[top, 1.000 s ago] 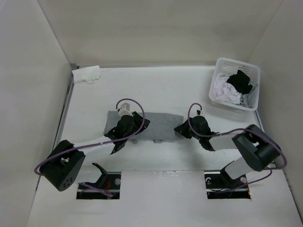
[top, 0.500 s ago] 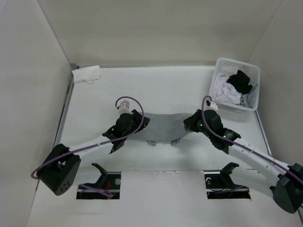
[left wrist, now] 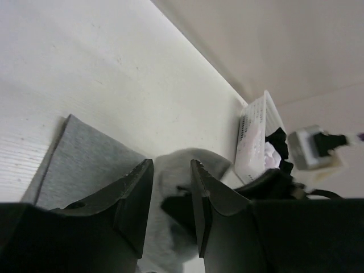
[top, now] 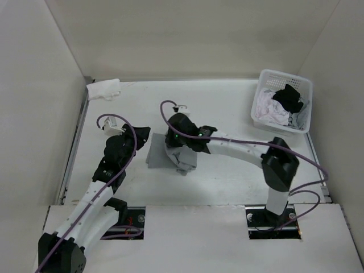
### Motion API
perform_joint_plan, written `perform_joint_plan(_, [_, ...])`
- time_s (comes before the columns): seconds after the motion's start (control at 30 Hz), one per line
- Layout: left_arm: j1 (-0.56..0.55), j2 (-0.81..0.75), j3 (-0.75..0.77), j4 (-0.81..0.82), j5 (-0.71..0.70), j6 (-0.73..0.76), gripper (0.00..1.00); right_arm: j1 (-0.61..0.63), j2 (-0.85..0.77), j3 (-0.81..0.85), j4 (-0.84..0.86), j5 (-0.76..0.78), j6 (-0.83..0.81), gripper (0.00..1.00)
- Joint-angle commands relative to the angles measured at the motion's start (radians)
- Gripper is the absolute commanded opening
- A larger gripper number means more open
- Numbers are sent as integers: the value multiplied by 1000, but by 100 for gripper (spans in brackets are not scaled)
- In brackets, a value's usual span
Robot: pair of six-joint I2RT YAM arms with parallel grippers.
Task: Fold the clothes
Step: Fold the tank top
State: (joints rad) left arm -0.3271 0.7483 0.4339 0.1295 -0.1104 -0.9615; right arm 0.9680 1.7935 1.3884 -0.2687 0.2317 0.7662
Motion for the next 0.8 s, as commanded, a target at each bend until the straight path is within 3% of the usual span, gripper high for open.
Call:
perform_joint_plan(0.0, [59,-44,17,-51,81,15,31,45,143,179,-69,-6,-18,18])
perform_joint_plan(0.13, [115,-73,14,-71,117,17,31,76,248,279,-69,-26,-4,48])
perform_joint_plan(0.27, [145,-90,22,-94,121,21,31,84,144,209,17,-52,-8,59])
perform_joint_plan(0.37, [126,-44,23,-80,118,20,32,84,-3,79,114,-51,-18,56])
perform_joint_plan(0.5, [2,101,14,8,88,15,31,13,-103,-67,184,-57,-28,15])
perform_joint_plan(0.57, [-74,166,9,48,54,14,30,-30,-76,-83,181,-83,-42,7])
perform_joint_plan(0.67, [-172,244,-20,94,-44,12,30,-79,10,-60,183,-176,-76,8])
perform_joint_plan(0.77, [-192,287,-60,98,-100,3,28,-96,47,-51,203,-175,-105,29])
